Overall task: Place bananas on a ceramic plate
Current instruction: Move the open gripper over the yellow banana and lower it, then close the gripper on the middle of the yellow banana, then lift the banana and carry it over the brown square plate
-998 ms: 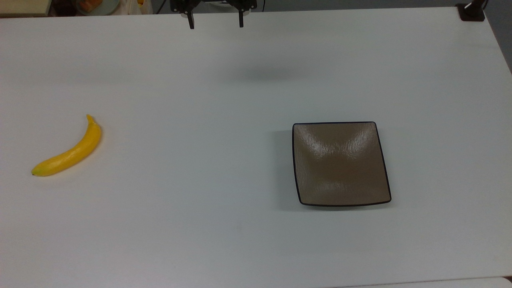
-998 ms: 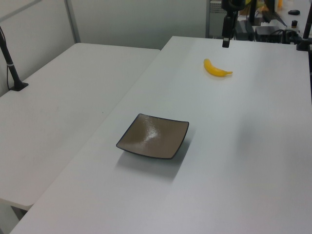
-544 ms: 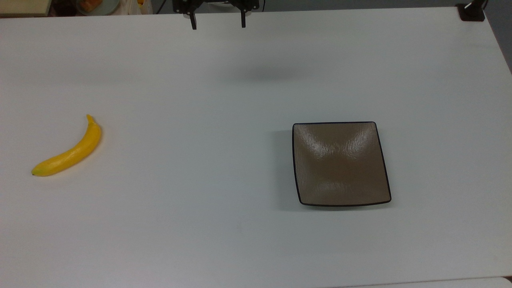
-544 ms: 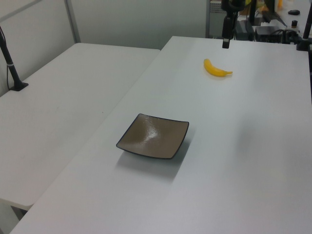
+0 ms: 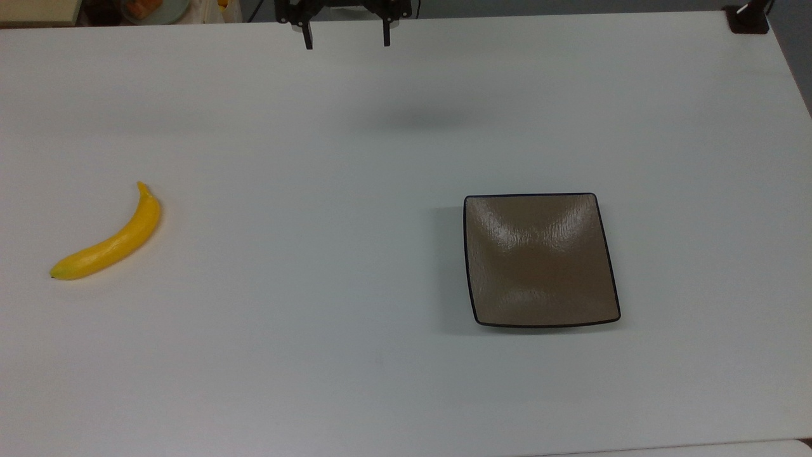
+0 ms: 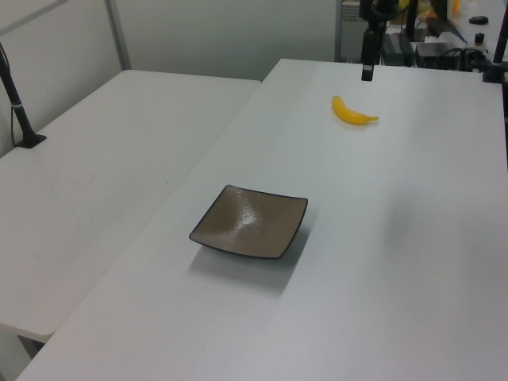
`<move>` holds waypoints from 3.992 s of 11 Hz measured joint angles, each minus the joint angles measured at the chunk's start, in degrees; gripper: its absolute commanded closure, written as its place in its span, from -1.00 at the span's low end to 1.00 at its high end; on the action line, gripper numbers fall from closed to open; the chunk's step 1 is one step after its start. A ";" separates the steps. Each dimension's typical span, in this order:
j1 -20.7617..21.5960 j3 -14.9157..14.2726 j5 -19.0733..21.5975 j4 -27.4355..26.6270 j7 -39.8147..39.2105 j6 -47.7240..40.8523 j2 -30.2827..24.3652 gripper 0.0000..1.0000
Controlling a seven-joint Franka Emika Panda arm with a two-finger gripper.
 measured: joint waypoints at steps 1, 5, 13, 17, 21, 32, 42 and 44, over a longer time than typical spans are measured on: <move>-0.61 -0.07 0.00 0.01 0.00 0.01 0.00 -1.00; -8.62 -0.36 -0.01 0.95 -2.17 0.61 1.14 -1.00; -25.47 -0.63 -0.02 18.50 -5.24 5.59 21.38 -1.00; -26.03 -1.15 -0.02 21.62 0.18 14.66 29.12 -1.00; -26.16 -1.43 -0.02 21.82 2.39 20.08 34.45 -1.00; -26.19 -1.43 -0.02 21.98 4.71 28.84 43.36 -0.29; -26.02 -1.25 0.00 22.28 4.99 28.89 41.55 0.85; -25.36 -0.55 0.04 22.24 4.99 25.76 37.04 0.85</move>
